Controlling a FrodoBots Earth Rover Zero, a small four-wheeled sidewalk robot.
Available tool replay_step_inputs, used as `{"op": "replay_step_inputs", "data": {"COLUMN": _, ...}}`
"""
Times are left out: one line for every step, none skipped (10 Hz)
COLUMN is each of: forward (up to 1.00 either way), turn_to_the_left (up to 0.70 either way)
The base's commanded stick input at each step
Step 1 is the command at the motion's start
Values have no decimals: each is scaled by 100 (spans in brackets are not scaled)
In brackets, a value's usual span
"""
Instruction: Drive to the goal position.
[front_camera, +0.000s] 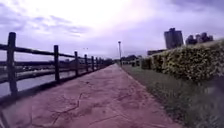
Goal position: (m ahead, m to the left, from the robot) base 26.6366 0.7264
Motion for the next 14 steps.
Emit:
{"op": "replay_step_inputs", "data": {"forward": 100, "turn_to_the_left": 0}}
{"op": "replay_step_inputs", "data": {"forward": 100, "turn_to_the_left": 0}}
{"op": "replay_step_inputs", "data": {"forward": 100, "turn_to_the_left": 0}}
{"op": "replay_step_inputs", "data": {"forward": 100, "turn_to_the_left": 0}}
{"op": "replay_step_inputs", "data": {"forward": 100, "turn_to_the_left": 0}}
{"op": "replay_step_inputs", "data": {"forward": 100, "turn_to_the_left": 0}}
{"op": "replay_step_inputs", "data": {"forward": 100, "turn_to_the_left": 0}}
{"op": "replay_step_inputs", "data": {"forward": 100, "turn_to_the_left": 0}}
{"op": "replay_step_inputs", "data": {"forward": 100, "turn_to_the_left": 0}}
{"op": "replay_step_inputs", "data": {"forward": 100, "turn_to_the_left": 0}}
{"op": "replay_step_inputs", "data": {"forward": 100, "turn_to_the_left": 3}}
{"op": "replay_step_inputs", "data": {"forward": 100, "turn_to_the_left": 22}}
{"op": "replay_step_inputs", "data": {"forward": 100, "turn_to_the_left": 40}}
{"op": "replay_step_inputs", "data": {"forward": 100, "turn_to_the_left": 39}}
